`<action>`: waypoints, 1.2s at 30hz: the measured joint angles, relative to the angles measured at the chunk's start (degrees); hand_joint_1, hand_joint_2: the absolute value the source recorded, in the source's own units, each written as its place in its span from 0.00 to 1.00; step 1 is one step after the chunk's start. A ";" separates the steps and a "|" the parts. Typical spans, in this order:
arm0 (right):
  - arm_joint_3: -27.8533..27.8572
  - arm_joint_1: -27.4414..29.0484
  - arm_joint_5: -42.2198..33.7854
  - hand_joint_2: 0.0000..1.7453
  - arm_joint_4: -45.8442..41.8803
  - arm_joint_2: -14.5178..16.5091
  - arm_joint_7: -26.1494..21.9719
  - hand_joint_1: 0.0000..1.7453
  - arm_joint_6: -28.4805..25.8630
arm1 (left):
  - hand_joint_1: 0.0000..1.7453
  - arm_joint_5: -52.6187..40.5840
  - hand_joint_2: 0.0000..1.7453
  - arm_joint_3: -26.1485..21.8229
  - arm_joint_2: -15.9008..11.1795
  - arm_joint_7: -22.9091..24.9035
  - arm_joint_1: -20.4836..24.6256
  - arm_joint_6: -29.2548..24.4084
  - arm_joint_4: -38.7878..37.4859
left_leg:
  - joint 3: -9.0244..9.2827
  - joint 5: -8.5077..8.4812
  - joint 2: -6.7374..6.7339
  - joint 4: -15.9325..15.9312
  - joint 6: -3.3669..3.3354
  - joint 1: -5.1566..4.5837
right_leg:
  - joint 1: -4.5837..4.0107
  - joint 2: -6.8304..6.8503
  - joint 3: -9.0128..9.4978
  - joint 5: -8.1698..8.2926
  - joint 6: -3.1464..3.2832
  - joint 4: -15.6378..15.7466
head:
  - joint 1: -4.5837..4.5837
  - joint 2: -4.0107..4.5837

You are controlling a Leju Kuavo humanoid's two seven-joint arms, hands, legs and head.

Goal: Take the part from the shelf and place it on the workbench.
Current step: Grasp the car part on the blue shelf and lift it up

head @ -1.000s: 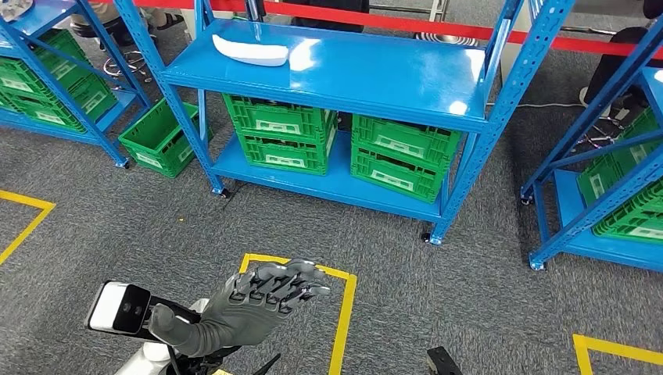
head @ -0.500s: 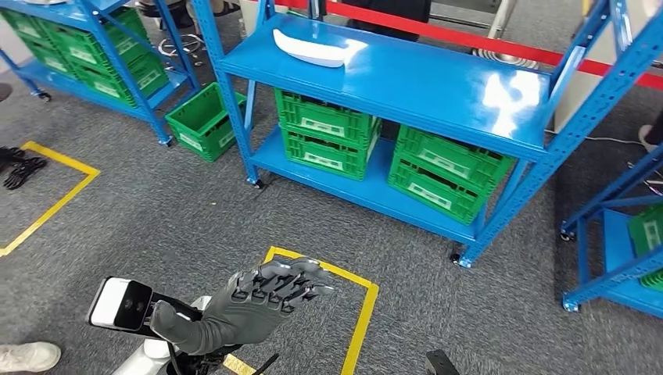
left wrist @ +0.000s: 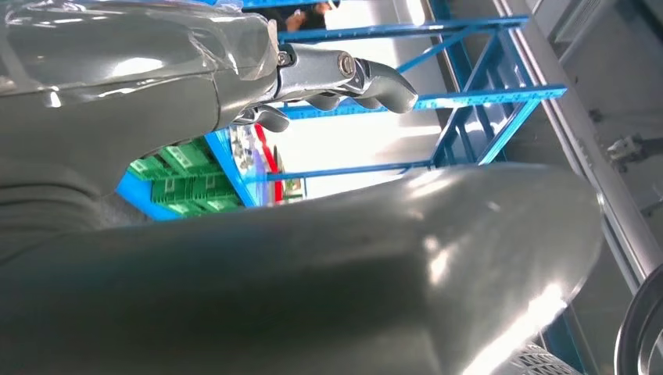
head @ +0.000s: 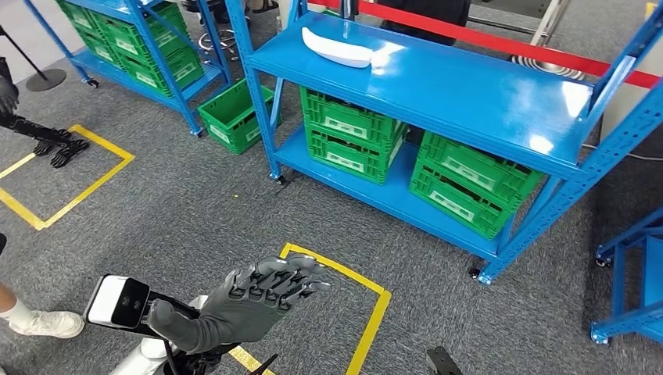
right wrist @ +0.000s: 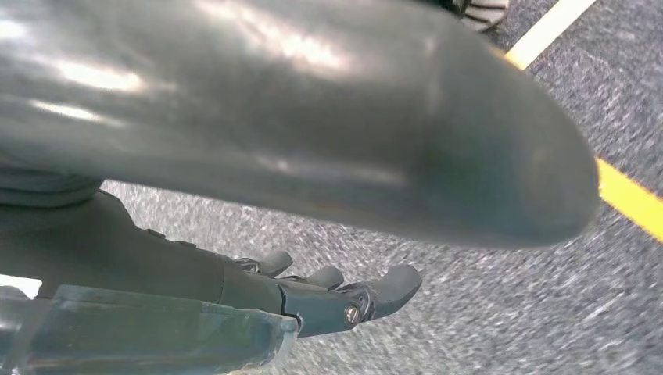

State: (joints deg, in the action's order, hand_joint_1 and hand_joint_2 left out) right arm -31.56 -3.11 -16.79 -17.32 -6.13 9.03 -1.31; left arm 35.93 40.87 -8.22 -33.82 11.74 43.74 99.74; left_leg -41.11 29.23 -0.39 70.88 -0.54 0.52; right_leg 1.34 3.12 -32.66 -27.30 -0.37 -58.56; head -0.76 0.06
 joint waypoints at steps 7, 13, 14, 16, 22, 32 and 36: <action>-0.27 -0.10 -0.06 0.00 -0.05 0.50 0.02 0.00 0.00 | 0.00 0.09 0.00 -0.03 -0.04 0.08 0.30 -0.07 0.28 | 6.65 -4.24 -2.09 -13.36 -2.82 -1.58 | -0.42 2.85 0.92 -0.70 -1.04 0.42 | 0.20 0.00; -0.37 0.24 -0.08 0.00 -0.03 0.05 0.08 0.00 -0.02 | 0.00 0.09 0.00 0.09 0.22 0.20 0.51 -0.09 0.22 | 8.00 -5.45 2.41 -15.25 -2.96 -1.09 | -0.37 -2.98 -6.84 -6.28 -0.75 -14.35 | 0.65 0.01; -0.38 0.36 -0.08 0.00 -0.02 -0.01 0.08 0.00 -0.02 | 0.00 0.09 0.00 0.12 0.22 0.21 0.46 -0.09 0.16 | 7.93 -5.41 3.26 -15.12 -2.90 -1.07 | -0.29 -3.00 -7.21 -5.89 -1.19 -14.53 | 0.64 0.01; -0.43 0.31 -0.08 0.00 -0.02 -0.05 0.09 0.00 -0.02 | 0.00 0.09 0.00 0.18 0.22 0.22 0.42 -0.09 0.07 | 7.88 -5.11 4.90 -14.56 -2.50 -0.87 | 0.14 -3.47 -4.56 -2.69 -2.62 -8.27 | 0.66 0.01; -0.63 -0.13 -0.08 0.00 -0.04 0.07 0.09 0.00 -0.01 | 0.00 0.09 0.00 0.33 0.14 0.27 0.31 -0.10 0.10 | 6.73 -4.07 7.26 -12.80 -0.99 -0.72 | 0.29 -4.40 -0.41 0.20 -1.62 -0.14 | 0.75 -0.01; -0.94 -0.26 -1.33 0.00 -0.15 -0.29 0.21 0.00 0.01 | 0.00 0.64 0.00 0.56 -0.11 0.23 0.59 -0.33 -0.22 | 1.21 -3.33 0.08 -4.72 -1.39 -0.79 | -0.57 -0.57 1.12 -1.05 0.28 0.02 | 0.12 0.00; -1.09 -0.27 -2.54 0.00 -0.22 0.15 0.22 0.00 -0.37 | 0.00 1.10 0.00 0.58 -0.15 -0.06 0.93 -0.54 -0.23 | 4.95 -4.79 -0.85 -12.32 -3.06 -2.03 | -0.61 0.10 1.35 -1.45 -0.25 0.48 | 0.13 0.00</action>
State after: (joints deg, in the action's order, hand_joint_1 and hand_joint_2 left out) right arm -32.65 -3.37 -19.33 -17.54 -5.98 9.25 -1.68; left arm 37.03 41.45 -8.38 -33.88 12.67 43.20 99.50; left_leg -36.16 24.44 -1.24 58.56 -3.59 -1.51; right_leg 0.73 3.22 -31.31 -28.75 -0.62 -58.08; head -0.64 0.06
